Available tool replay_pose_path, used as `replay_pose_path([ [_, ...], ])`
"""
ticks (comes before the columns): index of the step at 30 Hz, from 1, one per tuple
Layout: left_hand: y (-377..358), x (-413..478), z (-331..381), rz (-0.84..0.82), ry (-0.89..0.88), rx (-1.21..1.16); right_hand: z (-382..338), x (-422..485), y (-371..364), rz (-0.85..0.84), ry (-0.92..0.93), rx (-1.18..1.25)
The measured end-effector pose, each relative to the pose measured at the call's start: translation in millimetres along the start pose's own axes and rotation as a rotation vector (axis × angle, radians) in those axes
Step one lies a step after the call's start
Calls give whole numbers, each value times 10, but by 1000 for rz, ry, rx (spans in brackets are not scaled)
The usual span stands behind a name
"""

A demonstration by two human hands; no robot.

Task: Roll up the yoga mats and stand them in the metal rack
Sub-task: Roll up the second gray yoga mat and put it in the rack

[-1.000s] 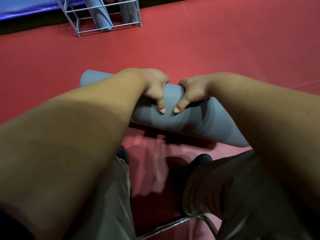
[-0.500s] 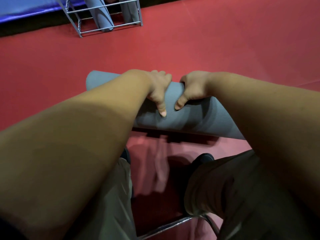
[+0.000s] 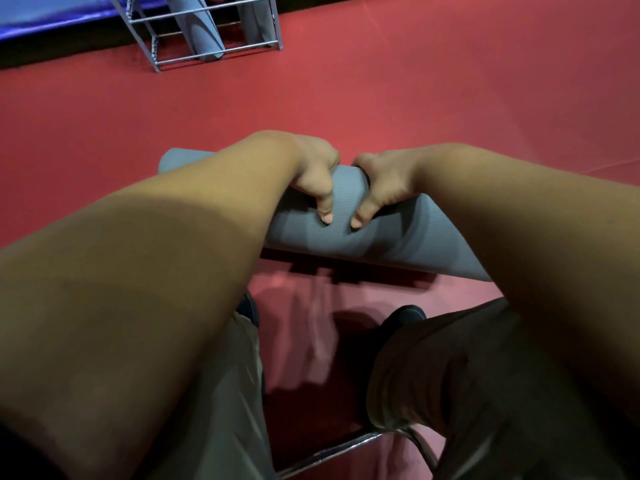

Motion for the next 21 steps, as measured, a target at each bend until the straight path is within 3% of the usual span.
replay_pose_path([
  [10, -140, 83, -33, -65, 31, -43, 8, 40, -6, -5, -25, -72],
  [16, -120, 11, 178, 12, -47, 138, 77, 46, -7, 6, -46, 6],
  [21, -43, 1, 190, 59, -66, 74, 78, 16, -23, -33, -45, 69],
])
Point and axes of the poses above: each hand's wrist, its own x-axis towards the middle knuckle, its own y-axis out of the back of the hand, z = x × y, the point moved 8 cm from there along x, towards the middle knuckle, and after that the axes turned 3 degrees about z, right-handed, at the moved point
